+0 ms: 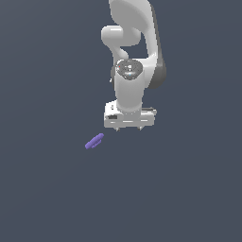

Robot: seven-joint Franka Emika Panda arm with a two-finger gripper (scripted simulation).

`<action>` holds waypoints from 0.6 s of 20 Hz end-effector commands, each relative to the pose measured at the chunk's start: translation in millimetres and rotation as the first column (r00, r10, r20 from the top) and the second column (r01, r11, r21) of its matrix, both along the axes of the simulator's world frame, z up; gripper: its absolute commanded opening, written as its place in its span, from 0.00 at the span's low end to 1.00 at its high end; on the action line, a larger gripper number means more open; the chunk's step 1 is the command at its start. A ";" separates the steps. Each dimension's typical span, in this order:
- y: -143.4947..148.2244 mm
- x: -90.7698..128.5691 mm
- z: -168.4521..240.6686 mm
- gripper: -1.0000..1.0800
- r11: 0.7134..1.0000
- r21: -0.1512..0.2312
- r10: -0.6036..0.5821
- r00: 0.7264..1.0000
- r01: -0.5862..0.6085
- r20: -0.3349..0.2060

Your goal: Pick up the object and move it to a goal position.

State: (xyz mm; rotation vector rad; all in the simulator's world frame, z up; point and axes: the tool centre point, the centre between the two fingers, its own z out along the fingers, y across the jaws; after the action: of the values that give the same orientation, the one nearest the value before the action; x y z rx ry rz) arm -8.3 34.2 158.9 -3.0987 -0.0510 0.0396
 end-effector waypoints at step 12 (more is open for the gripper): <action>4.1 0.5 9.0 0.96 1.000 0.026 0.011 1.000 -0.012 0.013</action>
State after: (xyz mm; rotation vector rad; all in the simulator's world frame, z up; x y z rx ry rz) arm -7.7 38.1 167.8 -3.0740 -0.0680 0.0192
